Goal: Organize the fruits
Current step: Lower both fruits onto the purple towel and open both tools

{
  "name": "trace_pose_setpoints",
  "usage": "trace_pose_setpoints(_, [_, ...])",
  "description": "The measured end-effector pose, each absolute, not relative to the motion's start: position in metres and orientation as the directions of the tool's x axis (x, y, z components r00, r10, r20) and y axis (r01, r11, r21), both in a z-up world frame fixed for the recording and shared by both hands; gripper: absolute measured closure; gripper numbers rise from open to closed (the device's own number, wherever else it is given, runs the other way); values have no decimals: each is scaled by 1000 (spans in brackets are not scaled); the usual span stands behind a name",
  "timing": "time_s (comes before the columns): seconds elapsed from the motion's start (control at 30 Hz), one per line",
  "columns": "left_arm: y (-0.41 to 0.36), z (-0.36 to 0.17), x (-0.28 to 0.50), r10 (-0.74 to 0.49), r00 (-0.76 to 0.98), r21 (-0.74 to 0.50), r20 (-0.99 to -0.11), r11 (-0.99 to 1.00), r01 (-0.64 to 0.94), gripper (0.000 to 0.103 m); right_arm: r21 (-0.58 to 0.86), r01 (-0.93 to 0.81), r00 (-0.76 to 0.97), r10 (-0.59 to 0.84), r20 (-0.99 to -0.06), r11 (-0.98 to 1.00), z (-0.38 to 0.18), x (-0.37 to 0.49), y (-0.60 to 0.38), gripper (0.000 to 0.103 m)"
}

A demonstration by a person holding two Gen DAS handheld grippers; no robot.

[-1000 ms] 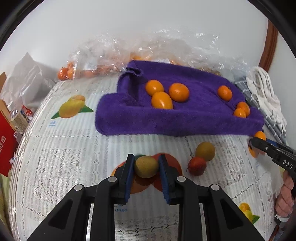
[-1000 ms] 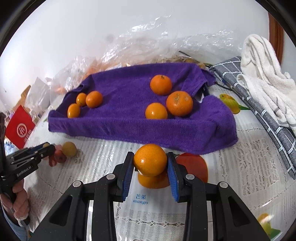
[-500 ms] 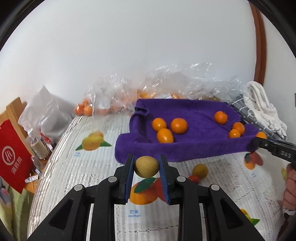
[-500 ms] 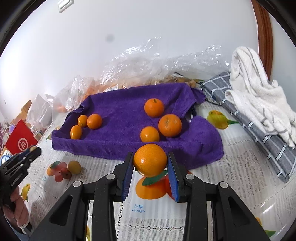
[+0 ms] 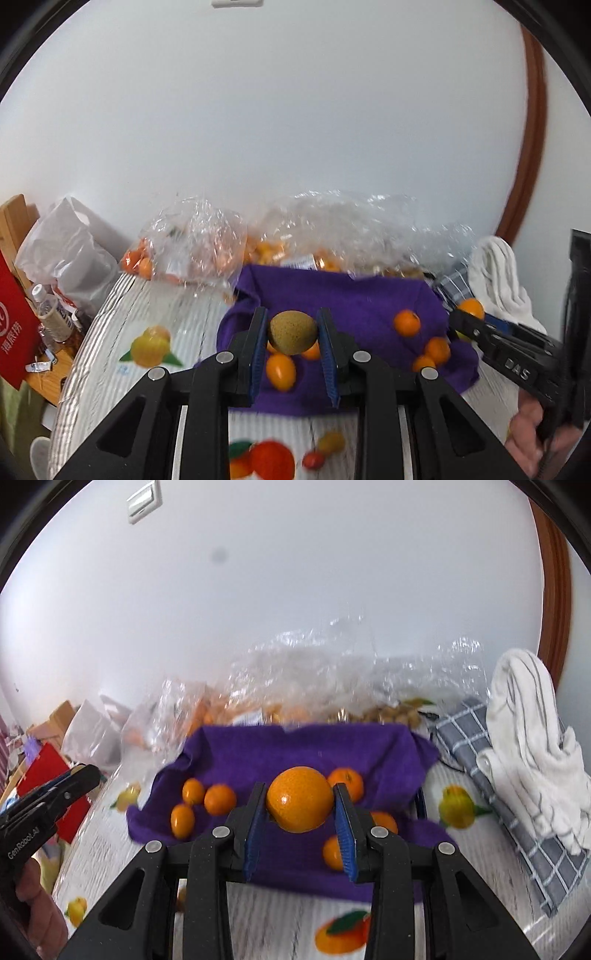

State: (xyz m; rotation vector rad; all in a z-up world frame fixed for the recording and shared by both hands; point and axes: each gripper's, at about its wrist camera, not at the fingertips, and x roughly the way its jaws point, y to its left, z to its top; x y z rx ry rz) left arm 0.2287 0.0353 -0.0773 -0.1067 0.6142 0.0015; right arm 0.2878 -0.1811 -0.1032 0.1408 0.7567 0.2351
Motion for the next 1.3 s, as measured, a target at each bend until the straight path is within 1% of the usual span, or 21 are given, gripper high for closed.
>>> trace_pose_setpoints(0.1, [37, -95, 240, -14, 819, -98, -574, 994, -51, 78, 260, -153, 694, 291, -659, 953, -114, 299, -183, 68])
trace_pose_setpoints(0.17, [44, -115, 245, -30, 801, -123, -598, 991, -55, 78, 234, -145, 692, 268, -670, 961, -124, 301, -183, 68])
trace_pose_setpoints(0.27, [52, -130, 249, -25, 782, -118, -623, 991, -62, 78, 165, -132, 671, 211, -711, 977, -145, 307, -183, 68])
trace_pose_setpoints(0.37, [64, -133, 252, -34, 786, -149, -618, 986, -75, 78, 179, -106, 652, 204, -730, 978, -157, 314, -192, 68])
trace_pose_setpoints(0.47, [78, -136, 252, -23, 789, -200, -614, 972, -127, 78, 200, -85, 667, 205, -716, 976, -159, 315, -203, 68])
trace_pose_setpoints(0.63, [91, -139, 255, -42, 786, -242, -617, 960, -138, 78, 227, -96, 660, 233, -714, 969, -170, 321, -204, 68])
trace_pose_setpoints(0.77, [96, -142, 257, -59, 777, -267, -626, 953, -142, 78, 205, -103, 643, 223, -733, 973, -184, 327, -194, 68])
trace_pose_setpoints(0.9, [93, -147, 261, -74, 764, -268, -641, 954, -132, 78, 171, -111, 655, 202, -728, 979, -187, 327, -186, 68])
trace_pose_setpoints(1.07, [84, -154, 264, -105, 747, -266, -656, 959, -98, 78, 175, -109, 658, 203, -725, 978, -187, 326, -187, 67])
trace_pose_setpoints(1.2, [81, -157, 265, -94, 741, -249, -665, 963, -102, 78, 203, -105, 660, 221, -718, 974, -185, 322, -191, 60])
trace_pose_setpoints(1.3, [79, -161, 267, -76, 738, -231, -670, 967, -111, 78, 196, -99, 670, 211, -711, 976, -181, 319, -192, 60])
